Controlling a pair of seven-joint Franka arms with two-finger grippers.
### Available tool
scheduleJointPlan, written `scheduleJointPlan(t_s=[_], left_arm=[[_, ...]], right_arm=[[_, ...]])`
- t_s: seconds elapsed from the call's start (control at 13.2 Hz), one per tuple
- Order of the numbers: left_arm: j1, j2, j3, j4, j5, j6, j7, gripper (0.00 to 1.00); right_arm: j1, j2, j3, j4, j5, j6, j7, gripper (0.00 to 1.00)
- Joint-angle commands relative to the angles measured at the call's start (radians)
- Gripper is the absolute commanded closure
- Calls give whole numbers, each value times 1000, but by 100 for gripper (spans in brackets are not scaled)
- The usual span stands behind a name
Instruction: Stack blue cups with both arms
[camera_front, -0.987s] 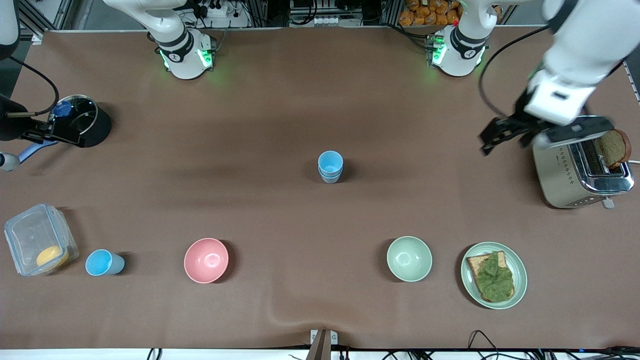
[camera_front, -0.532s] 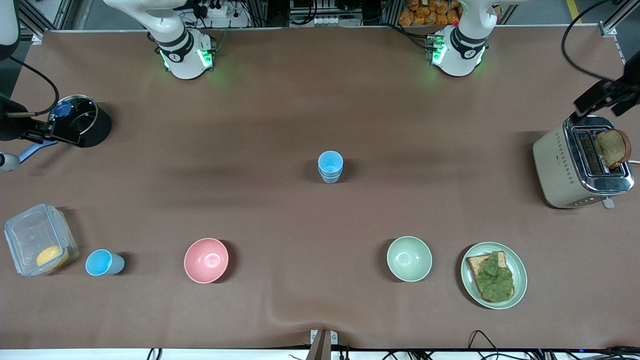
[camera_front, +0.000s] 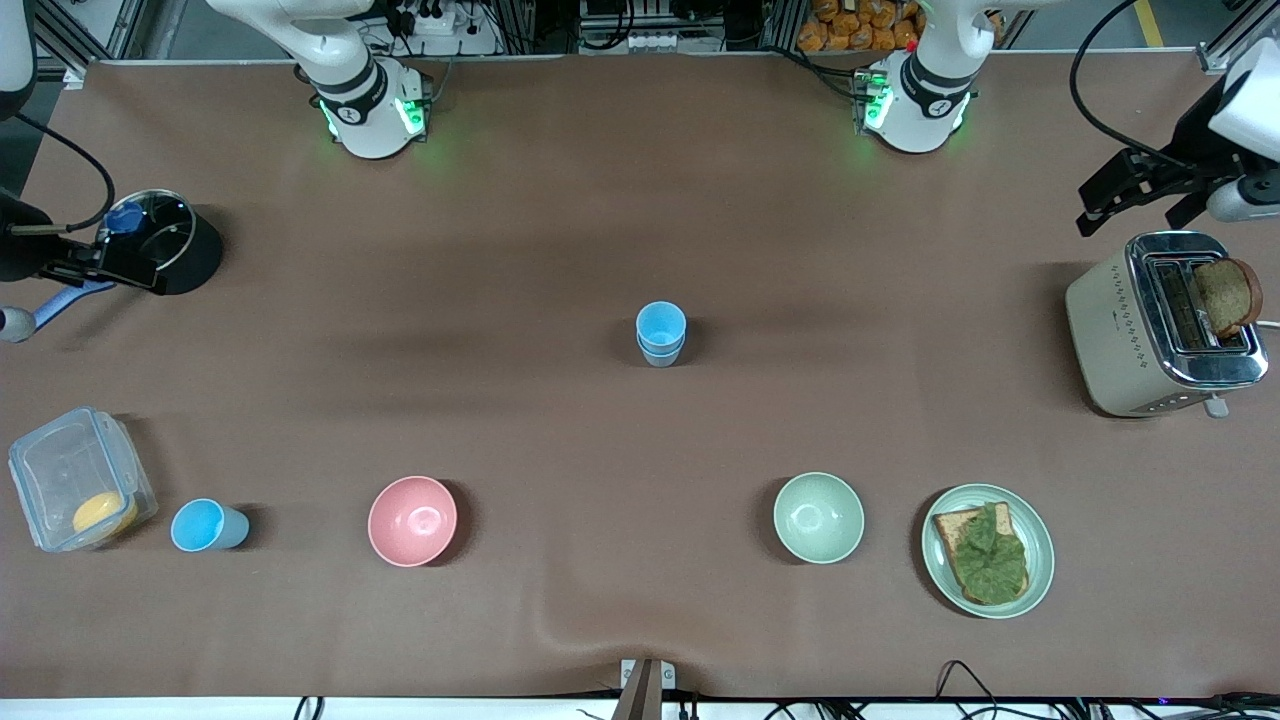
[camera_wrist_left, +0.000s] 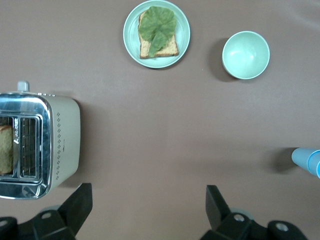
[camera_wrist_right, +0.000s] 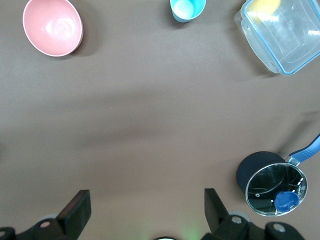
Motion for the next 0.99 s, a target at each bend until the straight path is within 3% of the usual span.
scheduleJointPlan(t_s=[0.0, 0.91], left_arm=[[-1, 76, -1, 92, 21, -21, -2, 0], [11, 94, -1, 90, 21, -21, -35, 0]], right_arm=[[-19, 1, 15, 2, -14, -7, 14, 0], [-19, 1, 15, 0, -14, -7, 14, 0]])
